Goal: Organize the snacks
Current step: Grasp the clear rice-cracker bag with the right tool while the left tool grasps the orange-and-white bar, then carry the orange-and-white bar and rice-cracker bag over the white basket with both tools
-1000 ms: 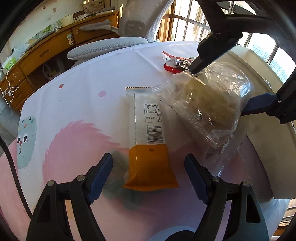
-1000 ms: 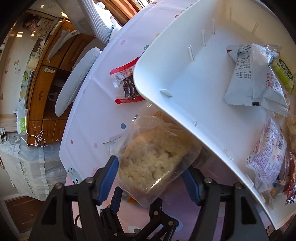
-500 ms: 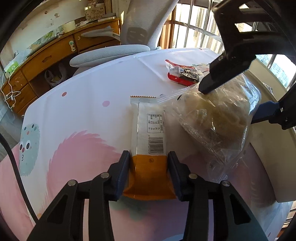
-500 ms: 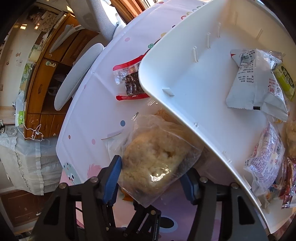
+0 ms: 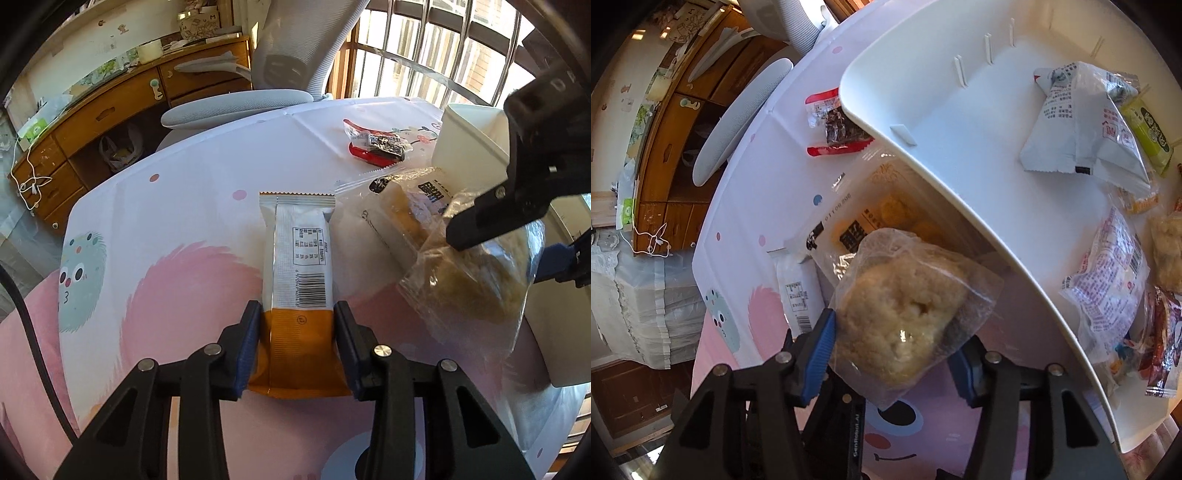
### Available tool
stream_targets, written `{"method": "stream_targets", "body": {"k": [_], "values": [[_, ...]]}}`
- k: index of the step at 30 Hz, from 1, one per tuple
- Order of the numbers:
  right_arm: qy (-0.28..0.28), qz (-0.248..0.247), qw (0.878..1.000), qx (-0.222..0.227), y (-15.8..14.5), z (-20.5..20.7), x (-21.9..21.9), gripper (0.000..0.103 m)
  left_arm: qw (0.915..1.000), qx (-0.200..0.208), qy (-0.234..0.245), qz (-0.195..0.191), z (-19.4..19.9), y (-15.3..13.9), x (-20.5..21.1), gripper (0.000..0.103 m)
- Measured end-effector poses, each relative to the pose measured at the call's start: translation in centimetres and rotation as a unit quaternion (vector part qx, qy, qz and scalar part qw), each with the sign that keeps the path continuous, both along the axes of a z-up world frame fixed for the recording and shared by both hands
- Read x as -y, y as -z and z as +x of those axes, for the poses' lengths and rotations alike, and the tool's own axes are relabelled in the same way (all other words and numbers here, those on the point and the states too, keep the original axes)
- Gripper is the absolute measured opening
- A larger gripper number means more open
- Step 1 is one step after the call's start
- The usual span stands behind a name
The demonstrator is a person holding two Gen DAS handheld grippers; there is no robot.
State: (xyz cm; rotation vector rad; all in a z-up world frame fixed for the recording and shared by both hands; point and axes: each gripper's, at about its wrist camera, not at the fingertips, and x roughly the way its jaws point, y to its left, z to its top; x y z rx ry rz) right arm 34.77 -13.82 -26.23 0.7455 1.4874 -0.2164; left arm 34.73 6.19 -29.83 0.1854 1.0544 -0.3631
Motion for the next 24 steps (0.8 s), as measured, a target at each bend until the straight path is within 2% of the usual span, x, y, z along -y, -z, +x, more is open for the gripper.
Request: {"method": "stream_targets", "body": {"k": [11, 16, 20, 21, 22, 23, 24], "values": [[-0.04, 0.003, 0.999, -0.023, -0.6, -4.6, -2.2, 0.056, 0.9995, 0.001, -0.024, -0.017, -4.5, -3.1, -2.7, 0.038], [-0.08, -0.007, 0.997, -0.015, -1.6, -7.4, -4.1, 0.056, 0.999, 0.001, -0.032, -0.033, -7.7, -4.8, -3.9, 0.038], [-0.121, -0.033, 0.992, 0.012, -2.8, -10.0, -5.8, 0.055, 0.9984, 0.004, -0.038, -0.041, -10.2, -6.1, -4.9, 0.038], [-0.13, -0.035, 0.991, 0.022, -3.1, -10.8, -6.2, 0.053, 0.9981, 0.004, -0.041, -0.045, -10.9, -6.4, -5.1, 0.038], [-0.138, -0.035, 0.989, 0.031, -3.4, -11.3, -6.6, 0.04, 0.9978, 0.003, -0.044, -0.05, -11.5, -6.6, -5.4, 0.038], [-0.149, -0.034, 0.987, 0.04, -3.6, -11.9, -6.9, 0.038, 0.9974, 0.002, -0.047, -0.054, -12.3, -6.9, -5.6, 0.038], [-0.159, -0.035, 0.986, 0.046, -3.8, -12.6, -7.0, 0.028, 0.9971, 0.001, -0.049, -0.058, -12.9, -7.1, -5.8, 0.038]]}}
